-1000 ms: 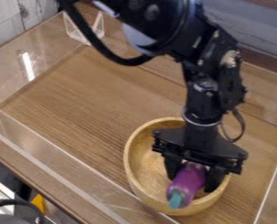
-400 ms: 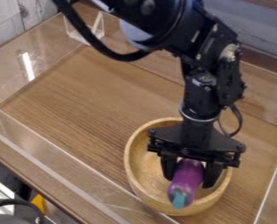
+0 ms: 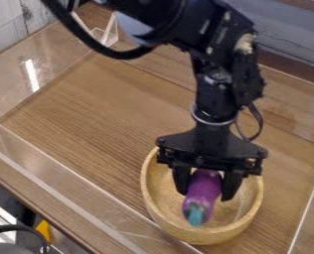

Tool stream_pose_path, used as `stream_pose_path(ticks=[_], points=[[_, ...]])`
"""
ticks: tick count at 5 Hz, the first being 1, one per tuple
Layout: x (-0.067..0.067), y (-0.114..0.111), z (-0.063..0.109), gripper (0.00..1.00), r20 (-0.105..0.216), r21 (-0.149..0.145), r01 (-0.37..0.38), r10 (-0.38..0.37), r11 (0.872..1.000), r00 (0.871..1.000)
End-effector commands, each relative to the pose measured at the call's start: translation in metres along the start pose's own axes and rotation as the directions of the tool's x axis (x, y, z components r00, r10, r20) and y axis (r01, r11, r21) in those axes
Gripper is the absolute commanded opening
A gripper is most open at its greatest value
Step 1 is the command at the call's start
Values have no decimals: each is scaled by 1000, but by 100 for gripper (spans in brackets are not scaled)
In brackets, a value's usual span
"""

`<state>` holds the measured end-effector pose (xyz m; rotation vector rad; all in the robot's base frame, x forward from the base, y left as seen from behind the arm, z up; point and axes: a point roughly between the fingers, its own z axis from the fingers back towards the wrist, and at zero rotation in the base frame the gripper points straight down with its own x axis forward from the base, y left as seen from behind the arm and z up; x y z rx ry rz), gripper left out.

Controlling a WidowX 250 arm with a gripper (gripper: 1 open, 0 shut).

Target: Put the purple eggplant in the brown bowl

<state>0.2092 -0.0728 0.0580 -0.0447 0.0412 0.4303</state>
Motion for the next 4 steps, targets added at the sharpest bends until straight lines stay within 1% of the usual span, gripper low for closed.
stream_pose_path(ticks=[1,3,4], points=[[2,7,9,0,40,-28,-56,57,998,998],[-6,4,1,0,37,-16,31,-30,999,999],[-8,-4,-6,0,37,-12,17,-16,1000,999]])
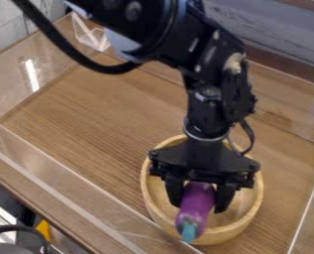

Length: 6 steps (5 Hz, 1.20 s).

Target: Put the purple eggplant in the brown bowl

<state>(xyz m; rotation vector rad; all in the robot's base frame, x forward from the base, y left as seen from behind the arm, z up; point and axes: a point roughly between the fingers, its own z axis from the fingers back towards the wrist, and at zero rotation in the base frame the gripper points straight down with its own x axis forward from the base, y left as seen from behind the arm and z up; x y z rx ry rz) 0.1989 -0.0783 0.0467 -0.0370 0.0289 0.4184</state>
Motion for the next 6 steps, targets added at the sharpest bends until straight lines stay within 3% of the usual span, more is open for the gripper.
stream_pose_path(ticks=[1,3,5,6], points=[[1,-11,-1,0,24,-12,-7,7,1000,1000],[31,-6,7,0,26,-3,29,-29,1000,999],[31,3,8,0,22,6,41,-41,999,999],[25,-7,3,0,19,9,59,-60,998,998]])
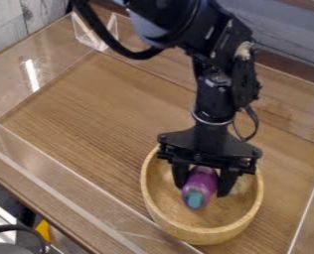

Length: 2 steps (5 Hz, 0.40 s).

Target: Put the purple eggplant in the brown bowl

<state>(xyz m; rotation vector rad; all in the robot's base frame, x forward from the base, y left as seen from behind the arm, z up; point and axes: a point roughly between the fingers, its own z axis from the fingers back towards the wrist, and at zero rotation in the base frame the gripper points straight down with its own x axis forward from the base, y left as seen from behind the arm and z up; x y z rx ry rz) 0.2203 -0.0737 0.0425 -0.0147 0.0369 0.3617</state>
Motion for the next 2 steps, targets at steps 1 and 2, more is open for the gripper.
stream_pose_path(ticks=[1,2], points=[[-3,-13,1,0,21,-12,22,-22,1000,1000],[8,-9,7,0,16,-16,-1,1,1000,1000]])
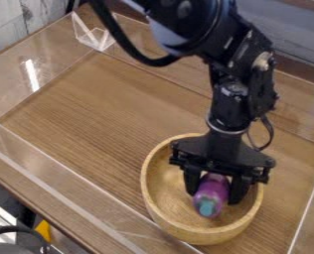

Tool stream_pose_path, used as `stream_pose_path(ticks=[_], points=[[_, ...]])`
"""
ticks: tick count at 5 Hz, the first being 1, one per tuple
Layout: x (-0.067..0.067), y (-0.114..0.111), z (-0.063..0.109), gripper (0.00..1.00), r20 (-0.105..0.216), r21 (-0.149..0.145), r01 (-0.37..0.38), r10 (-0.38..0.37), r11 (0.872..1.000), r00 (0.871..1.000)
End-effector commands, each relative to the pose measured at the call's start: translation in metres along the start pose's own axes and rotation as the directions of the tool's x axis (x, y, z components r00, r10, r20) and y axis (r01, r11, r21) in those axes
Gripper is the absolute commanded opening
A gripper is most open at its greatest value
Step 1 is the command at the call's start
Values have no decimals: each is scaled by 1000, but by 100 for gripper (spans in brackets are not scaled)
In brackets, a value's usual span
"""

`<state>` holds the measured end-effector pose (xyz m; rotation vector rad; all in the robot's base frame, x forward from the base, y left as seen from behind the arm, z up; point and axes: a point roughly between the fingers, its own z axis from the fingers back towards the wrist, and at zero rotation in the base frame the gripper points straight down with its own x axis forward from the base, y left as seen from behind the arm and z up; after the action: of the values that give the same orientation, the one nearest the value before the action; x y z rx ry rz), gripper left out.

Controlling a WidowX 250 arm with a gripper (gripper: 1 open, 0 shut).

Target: Put the purple eggplant in the brown bowl

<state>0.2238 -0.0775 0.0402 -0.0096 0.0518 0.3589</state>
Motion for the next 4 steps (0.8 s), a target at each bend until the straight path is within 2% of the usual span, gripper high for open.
stream_pose_path(ticks=[1,2,3,4], points=[[3,-2,11,100,23,-19,-18,19,1000,1000],[2,-1,16,100,23,-21,-41,42,999,999],[1,-1,10,0,23,-20,-33,34,999,999],[-1,-2,4,0,19,-21,-24,24,999,1000]])
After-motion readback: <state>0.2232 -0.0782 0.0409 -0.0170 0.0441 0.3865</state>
